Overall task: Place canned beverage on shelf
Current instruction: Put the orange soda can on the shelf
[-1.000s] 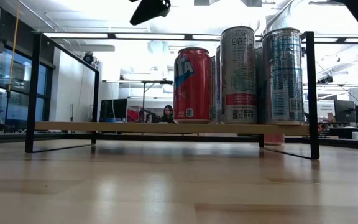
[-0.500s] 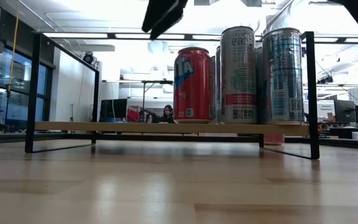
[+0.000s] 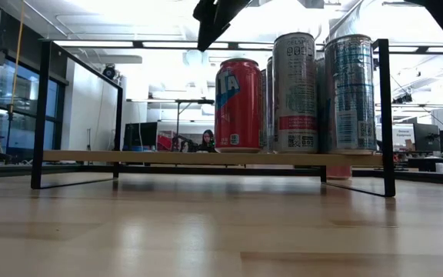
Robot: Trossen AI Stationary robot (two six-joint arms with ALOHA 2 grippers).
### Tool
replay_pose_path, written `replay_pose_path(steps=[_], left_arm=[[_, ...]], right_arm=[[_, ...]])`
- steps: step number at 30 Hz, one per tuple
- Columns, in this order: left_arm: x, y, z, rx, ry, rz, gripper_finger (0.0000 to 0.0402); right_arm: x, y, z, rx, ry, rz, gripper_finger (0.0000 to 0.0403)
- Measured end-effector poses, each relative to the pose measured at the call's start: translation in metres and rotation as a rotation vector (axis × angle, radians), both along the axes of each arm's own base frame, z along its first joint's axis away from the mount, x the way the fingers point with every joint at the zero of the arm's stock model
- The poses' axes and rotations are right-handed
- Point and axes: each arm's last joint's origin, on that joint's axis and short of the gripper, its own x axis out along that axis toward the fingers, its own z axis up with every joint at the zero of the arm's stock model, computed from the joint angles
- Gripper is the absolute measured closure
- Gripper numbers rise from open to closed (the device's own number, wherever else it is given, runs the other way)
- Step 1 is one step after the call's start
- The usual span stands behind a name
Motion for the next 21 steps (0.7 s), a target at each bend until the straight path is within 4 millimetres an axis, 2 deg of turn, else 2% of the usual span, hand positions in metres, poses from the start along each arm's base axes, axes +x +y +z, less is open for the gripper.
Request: replay_pose_path(steps=[15,21], left_arm=[[-0.001,0.000,-0.004,0.014,0.043,0.000,0.0177],[-0.001,0.000,-0.004,0.013,0.044,0.000,0.0177]], right_arm=[[-0.011,-0.006,-0.004,-0.058,0.111,0.066,0.0072],[-0.006,-0.008,-0.011,-0.064,0.115,0.081,0.0072]])
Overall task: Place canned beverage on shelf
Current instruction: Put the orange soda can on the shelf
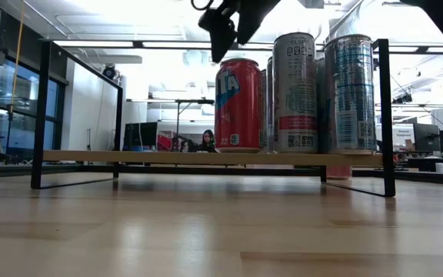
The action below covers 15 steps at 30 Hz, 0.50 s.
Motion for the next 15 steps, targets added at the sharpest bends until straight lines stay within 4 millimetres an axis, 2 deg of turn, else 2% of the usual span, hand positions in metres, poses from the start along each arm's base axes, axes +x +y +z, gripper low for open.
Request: replay_pose_path(steps=[6,15], left_arm=[[0.000,0.000,0.000,0.000,0.000,0.001,0.0177],[0.000,0.000,0.000,0.001,0.005,0.000,0.0177]], right_arm=[[0.008,-0.002,-0.018,-0.034,0.057,0.000,0.0072],[0.009,-0.002,-0.026,-0.033,0.097,0.004,0.0073]])
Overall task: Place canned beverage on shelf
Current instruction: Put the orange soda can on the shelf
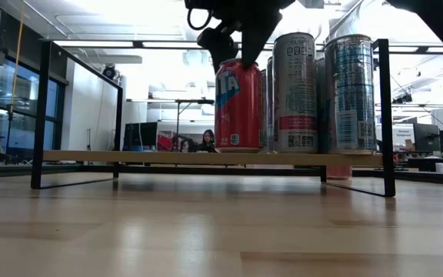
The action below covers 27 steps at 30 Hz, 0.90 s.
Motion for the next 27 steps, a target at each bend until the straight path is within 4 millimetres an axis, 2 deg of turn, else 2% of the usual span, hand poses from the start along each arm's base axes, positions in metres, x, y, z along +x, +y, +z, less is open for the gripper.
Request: replay_pose_path(steps=[9,16,20,27], left_arm=[[0.000,0.000,-0.002,0.006,0.020,0.000,0.0177],[0.000,0.000,-0.002,0.006,0.019,0.000,0.0177],[-0.001,0.000,-0.002,0.007,0.022,0.000,0.0177],[-0.001,0.000,-0.002,0.007,0.022,0.000,0.0177]], right_arm=[[0.004,0.000,-0.012,-0.004,0.037,-0.002,0.0073],[0.007,0.000,-0.015,-0.007,0.031,-0.087,0.0087],[0.009,-0.001,-0.014,0.001,0.023,-0.184,0.0123],[0.012,-0.016,-0.014,-0.020,-0.006,-0.531,0.0123]])
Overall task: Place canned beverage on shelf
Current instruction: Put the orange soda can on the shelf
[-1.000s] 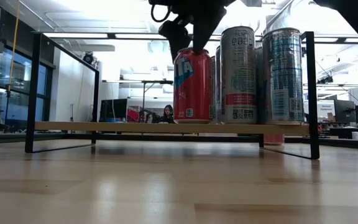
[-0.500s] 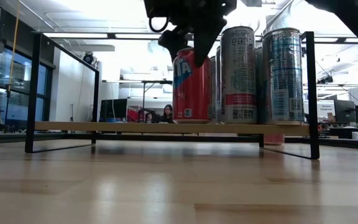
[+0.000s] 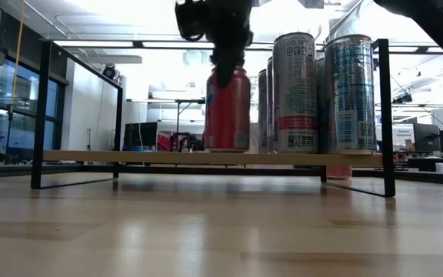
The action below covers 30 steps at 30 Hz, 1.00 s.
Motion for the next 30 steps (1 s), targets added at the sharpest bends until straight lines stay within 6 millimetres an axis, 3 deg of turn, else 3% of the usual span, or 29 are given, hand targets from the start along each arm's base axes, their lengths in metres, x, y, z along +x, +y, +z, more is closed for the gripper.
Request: replay_pose_path(steps=[8,13,19,30], left_arm=[[0.000,0.000,0.000,0.000,0.000,0.000,0.0177],[0.000,0.000,0.000,0.001,0.000,0.000,0.0177],[0.000,0.000,0.000,0.001,0.000,0.000,0.0177],[0.000,0.000,0.000,0.021,0.004,-0.005,0.0177]], right_arm=[[-0.001,-0.040,0.000,-0.012,-0.027,-0.449,0.0123],[-0.003,-0.061,0.000,0.014,-0.036,-0.628,0.0123],[-0.006,-0.073,0.000,0.066,-0.028,-0.746,0.0123],[-0.007,-0.071,0.000,0.080,-0.014,-0.802,0.0119]])
